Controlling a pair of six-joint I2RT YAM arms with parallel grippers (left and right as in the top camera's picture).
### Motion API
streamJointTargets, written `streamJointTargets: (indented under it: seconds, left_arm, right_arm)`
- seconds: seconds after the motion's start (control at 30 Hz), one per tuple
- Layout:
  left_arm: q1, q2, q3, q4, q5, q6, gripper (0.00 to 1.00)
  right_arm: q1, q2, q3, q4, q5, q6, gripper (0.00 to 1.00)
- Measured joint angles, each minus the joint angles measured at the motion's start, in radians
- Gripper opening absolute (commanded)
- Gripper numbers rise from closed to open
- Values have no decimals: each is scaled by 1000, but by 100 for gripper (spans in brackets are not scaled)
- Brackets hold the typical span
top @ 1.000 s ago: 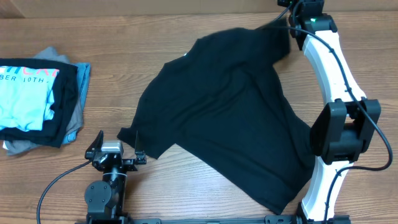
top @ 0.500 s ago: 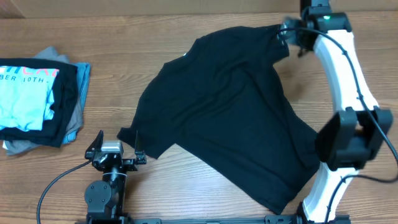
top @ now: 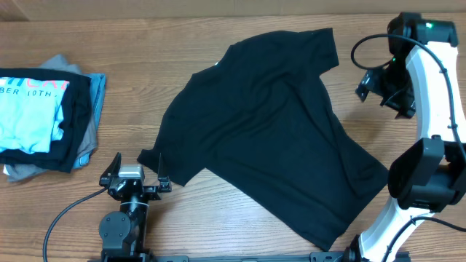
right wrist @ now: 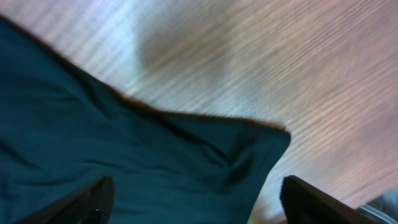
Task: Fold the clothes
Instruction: 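Pull the corner up and rightward to spread the shirt, release, then grasp the t-shirt's lower right edge with the right gripper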
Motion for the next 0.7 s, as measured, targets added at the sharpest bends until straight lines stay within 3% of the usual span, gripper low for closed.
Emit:
streamJointTargets:
  seconds: [0.53,0.7]
  left_arm:
    - [0,0,0,0,0,0,100]
    - [0,0,0,0,0,0,100]
  right_arm:
    - [18,-6,-295,0,-26,47,86]
    - [18,-100,-357,5,-26,53,90]
